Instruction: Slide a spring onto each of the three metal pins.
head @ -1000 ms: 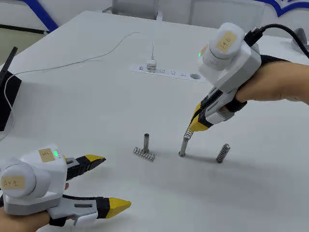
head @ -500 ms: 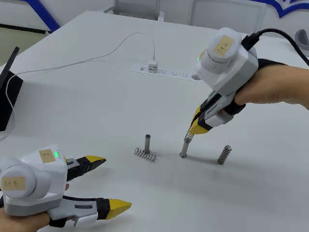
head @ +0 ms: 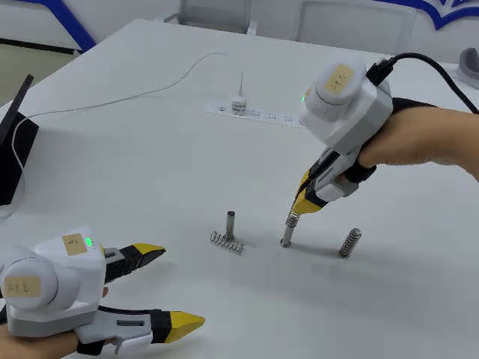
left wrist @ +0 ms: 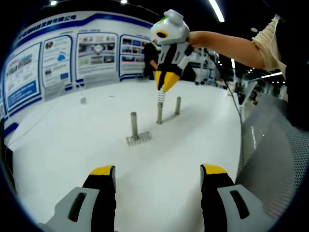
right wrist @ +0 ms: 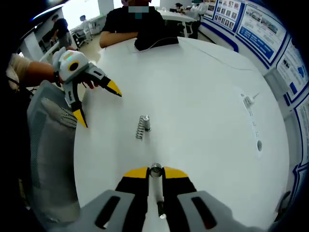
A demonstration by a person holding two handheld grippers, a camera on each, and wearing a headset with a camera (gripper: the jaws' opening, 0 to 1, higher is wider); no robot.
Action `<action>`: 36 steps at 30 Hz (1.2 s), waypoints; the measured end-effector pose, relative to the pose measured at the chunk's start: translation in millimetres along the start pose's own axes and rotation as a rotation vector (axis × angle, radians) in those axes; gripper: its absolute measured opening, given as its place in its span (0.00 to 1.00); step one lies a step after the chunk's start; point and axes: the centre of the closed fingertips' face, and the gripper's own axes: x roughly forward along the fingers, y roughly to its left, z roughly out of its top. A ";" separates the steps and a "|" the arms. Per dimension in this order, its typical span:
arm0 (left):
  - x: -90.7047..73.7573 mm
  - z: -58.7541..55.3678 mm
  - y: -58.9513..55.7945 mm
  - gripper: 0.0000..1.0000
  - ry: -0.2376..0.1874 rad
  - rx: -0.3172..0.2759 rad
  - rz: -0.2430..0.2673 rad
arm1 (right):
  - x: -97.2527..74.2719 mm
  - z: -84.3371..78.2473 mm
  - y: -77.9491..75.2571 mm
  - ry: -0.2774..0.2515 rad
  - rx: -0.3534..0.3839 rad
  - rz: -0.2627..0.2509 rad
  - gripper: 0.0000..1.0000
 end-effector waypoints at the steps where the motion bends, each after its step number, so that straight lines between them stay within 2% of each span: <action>1: 0.0 -0.1 -0.2 0.72 0.001 0.001 0.000 | 0.7 -0.1 0.0 0.001 0.002 0.002 0.12; 36: 1.3 -2.7 0.0 0.72 0.003 -0.006 0.000 | 24.2 -8.9 -1.4 0.036 0.014 0.016 0.12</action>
